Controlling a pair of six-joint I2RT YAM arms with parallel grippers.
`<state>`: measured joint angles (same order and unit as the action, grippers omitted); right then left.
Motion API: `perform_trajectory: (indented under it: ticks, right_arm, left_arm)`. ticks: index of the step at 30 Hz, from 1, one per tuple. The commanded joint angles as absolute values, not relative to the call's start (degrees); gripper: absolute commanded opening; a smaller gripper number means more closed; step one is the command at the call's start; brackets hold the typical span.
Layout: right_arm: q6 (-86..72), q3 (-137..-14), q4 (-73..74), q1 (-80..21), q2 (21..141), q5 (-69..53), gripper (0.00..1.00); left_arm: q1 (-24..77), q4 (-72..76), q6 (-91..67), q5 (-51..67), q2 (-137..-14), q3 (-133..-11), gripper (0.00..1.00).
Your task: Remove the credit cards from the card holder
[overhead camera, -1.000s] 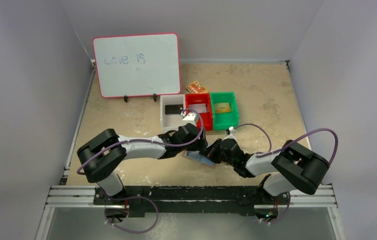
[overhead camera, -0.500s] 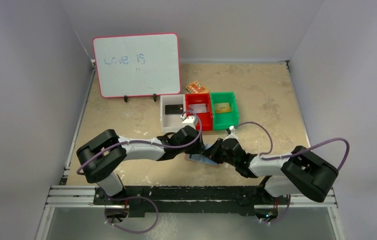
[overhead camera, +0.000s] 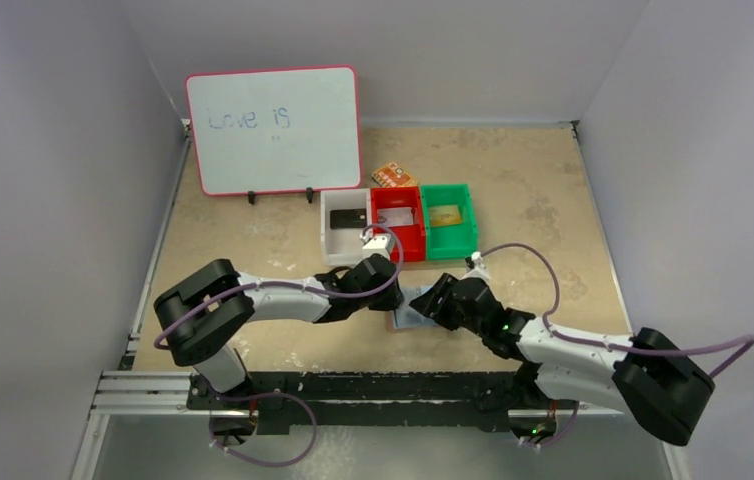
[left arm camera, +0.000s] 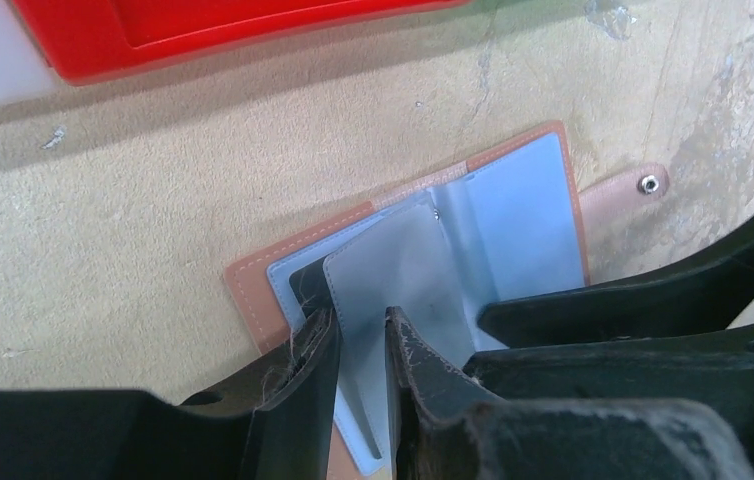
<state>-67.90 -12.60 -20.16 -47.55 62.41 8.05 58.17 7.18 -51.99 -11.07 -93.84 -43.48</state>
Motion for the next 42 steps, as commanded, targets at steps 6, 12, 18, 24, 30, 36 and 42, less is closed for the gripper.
perform_trajectory:
  ticks: [6, 12, 18, 24, 30, 36, 42]
  right_arm:
    - [-67.9, -15.8, -3.7, -47.4, 49.1, 16.6, 0.53]
    - [-74.0, -19.1, 10.8, -47.4, 45.2, 27.6, 0.53]
    - [-77.8, -23.1, 20.6, -47.4, 45.4, 34.6, 0.54]
    - [-78.3, -25.1, 24.0, -47.4, 45.1, 36.6, 0.55]
    - [-80.9, -28.1, 29.6, -47.4, 44.2, 38.2, 0.55]
    - [-83.6, -31.3, 36.0, -47.3, 42.4, 41.1, 0.56]
    - [-83.9, -31.4, 36.8, -47.4, 38.9, 41.4, 0.58]
  left_arm:
    - [59.2, 8.3, -52.3, -7.9, -93.1, -46.4, 0.24]
    - [60.5, 9.8, -52.3, -4.6, -95.2, -49.9, 0.26]
    - [61.6, 10.7, -52.8, -3.9, -97.3, -52.3, 0.27]
    - [62.3, 11.6, -53.4, -3.3, -100.6, -54.9, 0.29]
    - [64.3, 10.4, -53.7, -4.1, -104.4, -58.4, 0.32]
    - [65.2, 10.0, -54.9, -4.9, -104.7, -60.9, 0.44]
    - [66.1, 9.8, -54.7, -4.0, -106.9, -62.8, 0.53]
